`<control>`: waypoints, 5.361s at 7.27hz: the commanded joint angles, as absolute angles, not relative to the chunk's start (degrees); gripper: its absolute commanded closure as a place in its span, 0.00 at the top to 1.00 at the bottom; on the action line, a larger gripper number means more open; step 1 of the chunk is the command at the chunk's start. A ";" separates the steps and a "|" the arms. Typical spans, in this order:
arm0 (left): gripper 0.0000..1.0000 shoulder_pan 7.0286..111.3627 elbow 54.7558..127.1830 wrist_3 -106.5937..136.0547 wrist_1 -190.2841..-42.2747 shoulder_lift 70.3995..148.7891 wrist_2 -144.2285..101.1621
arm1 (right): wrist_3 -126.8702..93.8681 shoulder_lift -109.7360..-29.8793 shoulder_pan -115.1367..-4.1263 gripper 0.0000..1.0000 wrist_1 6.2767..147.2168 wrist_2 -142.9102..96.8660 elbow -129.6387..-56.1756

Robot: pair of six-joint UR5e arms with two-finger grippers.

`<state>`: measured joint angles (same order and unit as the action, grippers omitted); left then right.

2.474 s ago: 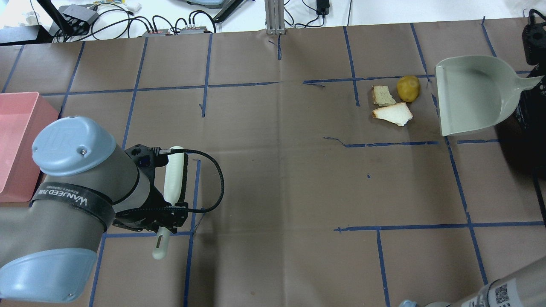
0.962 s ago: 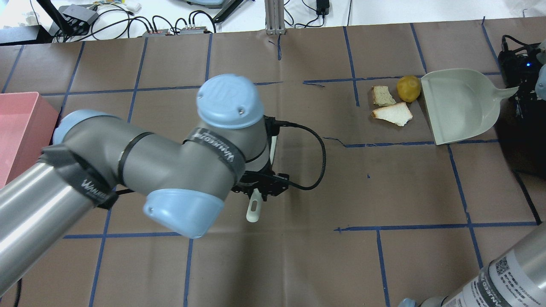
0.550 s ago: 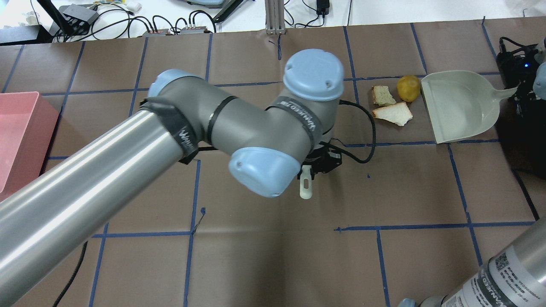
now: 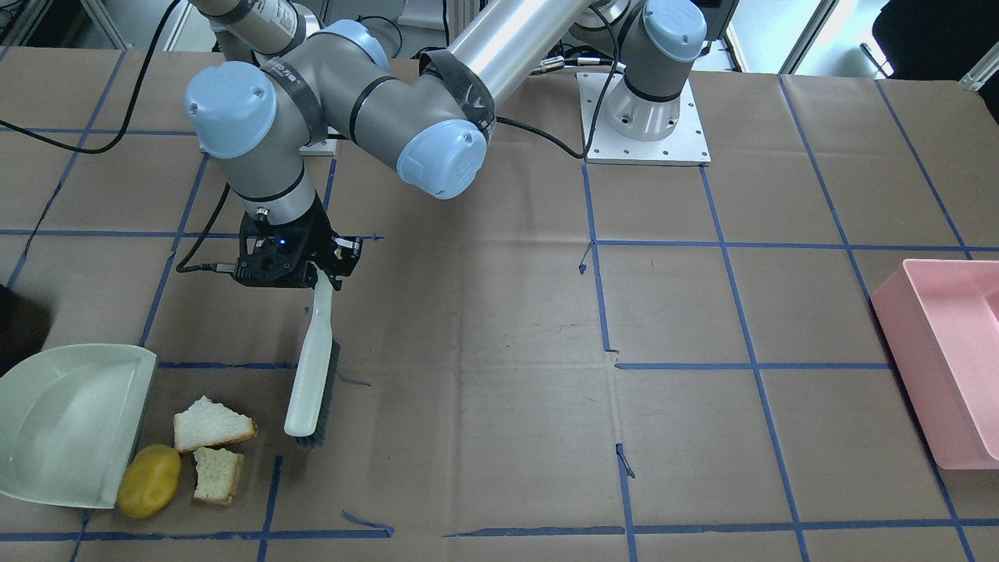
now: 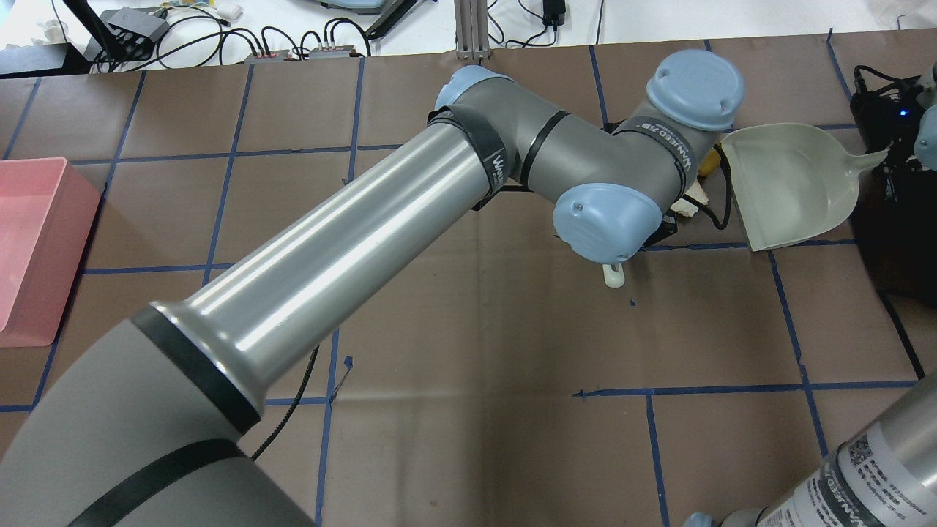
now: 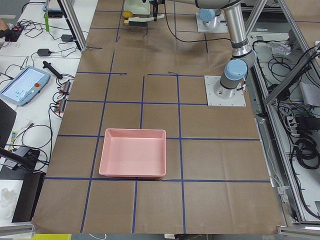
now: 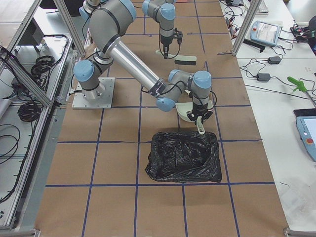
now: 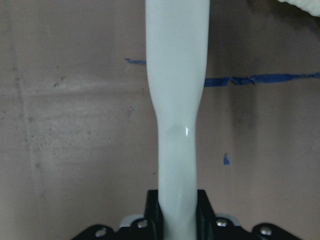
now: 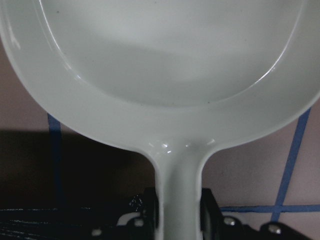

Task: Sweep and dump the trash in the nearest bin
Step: 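Carry the brush with the left gripper toward the trash pile, then sweep the bread and potato with the brush toward the dustpan, then push the trash into the dustpan with the left gripper's brush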

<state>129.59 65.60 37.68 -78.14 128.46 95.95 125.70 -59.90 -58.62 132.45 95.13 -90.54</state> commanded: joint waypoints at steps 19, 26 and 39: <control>0.07 132.71 34.12 41.57 -89.05 151.07 90.55 | 123.40 -57.57 -62.67 0.00 129.37 98.17 -86.49; 0.05 135.18 29.01 41.13 -79.46 154.51 70.25 | 122.61 -57.39 -62.67 0.00 129.29 98.09 -86.57; 0.03 134.92 38.20 40.87 -84.36 143.83 63.87 | 121.20 -57.22 -62.67 0.00 126.74 97.38 -86.75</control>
